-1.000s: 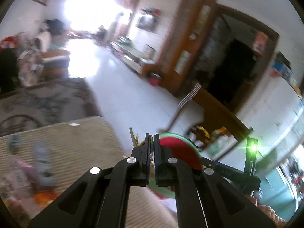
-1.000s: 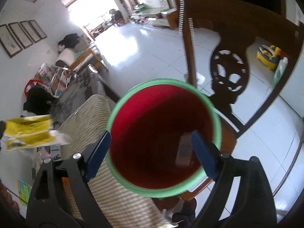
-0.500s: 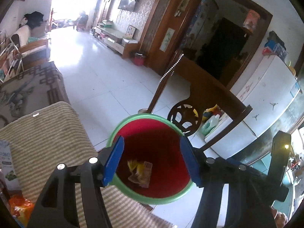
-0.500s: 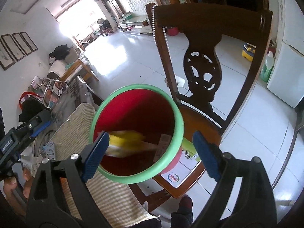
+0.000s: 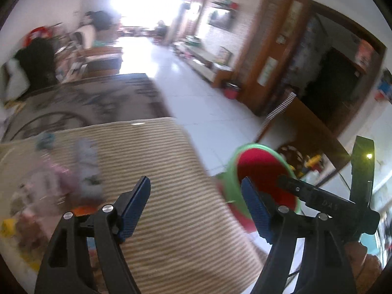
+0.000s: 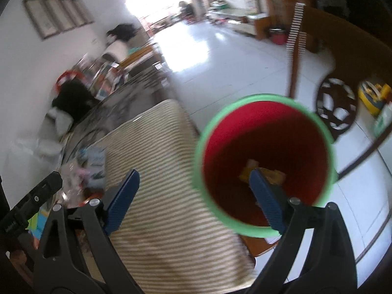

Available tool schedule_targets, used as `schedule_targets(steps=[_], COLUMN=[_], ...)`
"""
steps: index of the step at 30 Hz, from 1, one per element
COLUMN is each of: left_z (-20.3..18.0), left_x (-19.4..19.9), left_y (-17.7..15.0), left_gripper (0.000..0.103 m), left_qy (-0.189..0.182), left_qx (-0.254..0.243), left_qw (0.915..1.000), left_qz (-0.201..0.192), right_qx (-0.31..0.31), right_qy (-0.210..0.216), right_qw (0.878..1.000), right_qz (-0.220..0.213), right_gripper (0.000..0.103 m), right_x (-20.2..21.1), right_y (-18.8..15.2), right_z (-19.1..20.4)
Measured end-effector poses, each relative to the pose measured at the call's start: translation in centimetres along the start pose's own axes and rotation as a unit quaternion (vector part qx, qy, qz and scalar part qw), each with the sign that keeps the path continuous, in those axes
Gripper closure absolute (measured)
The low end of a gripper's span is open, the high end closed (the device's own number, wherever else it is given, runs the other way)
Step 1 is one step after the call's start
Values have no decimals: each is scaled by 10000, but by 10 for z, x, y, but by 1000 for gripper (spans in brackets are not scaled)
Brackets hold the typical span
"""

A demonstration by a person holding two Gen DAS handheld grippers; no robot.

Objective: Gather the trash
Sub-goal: 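Grasp the crumpled paper wad with the right gripper while the left gripper approaches the yellow iced-tea carton, then grasp the yellow iced-tea carton with the left gripper while the right gripper carries the paper wad toward the bucket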

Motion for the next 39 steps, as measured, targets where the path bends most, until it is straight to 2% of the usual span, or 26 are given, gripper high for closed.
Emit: schedule_targets(steps=[4,9,12,16,19,23,26,28,29,31,36,39], left_z=[62,157,209,260,291,321,332,333,331,327,299,284], left_x=[28,71,94,119,131,139,137,135,131,123,95,76], left_y=[-2,-6,-14,-35,-49,-64,-70,-75,-79,-84,-96,-104], left_gripper=[27,26,26,25,25,25,25,25,25,25,25,25], left_qy=[511,1293,1669,2026,2150,2096,1979,1856,1763,1563,919,656], left_qx=[322,764,1102,1411,1651,1922,1976,1975,1958,1908,1744,1660], left_qw=[9980,9880,9790,9685,9623,9587,9601,9625,9645,9685,9771,9777], left_qz=[-165,-357,-392,-308,-229,-67,17,104,179,328,798,1102], right_qx=[524,924,949,955,1034,1063,1163,1430,1544,1476,1395,1347], right_qy=[323,923,1546,2029,2163,1886,1667,1406,1259,1314,1141,988], right_qw=[9980,9904,9796,9647,9575,9596,9632,9653,9661,9669,9750,9814], right_qz=[160,462,860,1380,1604,1799,1758,1676,1643,1615,1303,947], right_gripper=[13,13,13,13,13,13,13,26,38,54,63,64], right_x=[-12,-23,-33,-48,-62,-89,-107,-113,-117,-120,-117,-104], right_y=[-16,-44,-72,-113,-137,-159,-168,-169,-169,-166,-143,-121], right_z=[64,151,210,272,311,338,345,343,341,340,331,321])
Point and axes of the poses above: each gripper's, at about its wrist camera, not at the fingertips, and x roughly against the way its jaws point, z to its left, y to its top, the point moved 8 cm from there along -x, roughly the way its jaws point, and after that the axes turned 9 degrees about -z, right-handed, at the moved point
